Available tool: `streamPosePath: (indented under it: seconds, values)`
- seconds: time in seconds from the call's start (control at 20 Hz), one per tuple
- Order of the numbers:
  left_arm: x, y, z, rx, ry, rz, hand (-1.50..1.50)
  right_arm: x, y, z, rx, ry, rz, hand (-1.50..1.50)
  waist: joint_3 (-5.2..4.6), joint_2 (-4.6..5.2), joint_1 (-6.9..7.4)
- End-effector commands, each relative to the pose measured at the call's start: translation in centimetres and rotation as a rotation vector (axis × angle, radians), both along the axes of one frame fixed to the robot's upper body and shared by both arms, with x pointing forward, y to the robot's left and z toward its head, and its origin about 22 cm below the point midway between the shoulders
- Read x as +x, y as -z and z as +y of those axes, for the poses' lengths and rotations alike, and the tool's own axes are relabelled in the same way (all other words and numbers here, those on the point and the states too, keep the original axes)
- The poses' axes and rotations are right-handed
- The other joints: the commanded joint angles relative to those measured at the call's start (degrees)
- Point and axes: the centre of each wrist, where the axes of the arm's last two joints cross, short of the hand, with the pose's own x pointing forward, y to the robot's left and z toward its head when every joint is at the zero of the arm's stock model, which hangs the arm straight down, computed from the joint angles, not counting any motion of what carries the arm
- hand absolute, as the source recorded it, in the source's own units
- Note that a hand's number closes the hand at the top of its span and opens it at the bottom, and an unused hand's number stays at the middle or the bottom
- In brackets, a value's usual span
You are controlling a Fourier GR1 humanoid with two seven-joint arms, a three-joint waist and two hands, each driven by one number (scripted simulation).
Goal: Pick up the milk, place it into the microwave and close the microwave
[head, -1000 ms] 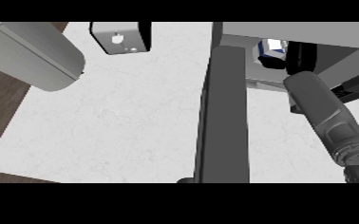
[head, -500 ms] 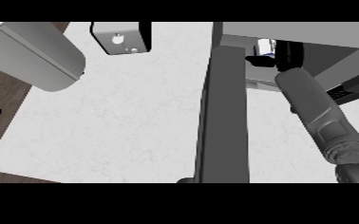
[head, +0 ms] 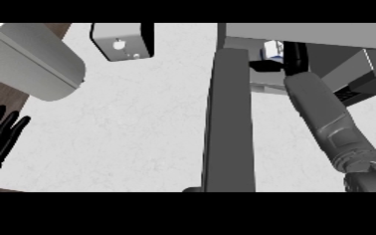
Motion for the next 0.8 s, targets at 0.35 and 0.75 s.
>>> streamPosePath:
  seconds: [0.35, 0.75]
  values:
    - [0.6, 0.1, -2.9, -0.007, 0.111, -0.002, -1.5, -1.6, 2.8, -0.7, 0.33, -0.139, 0.047, -1.5, -0.12, -1.45, -2.59]
    - [1.3, -0.6, -6.7, -0.026, 0.18, 0.041, 1.5, -5.0, 8.2, 1.4, 0.533, -0.271, 0.099, -1.5, -0.21, -2.34, -4.63]
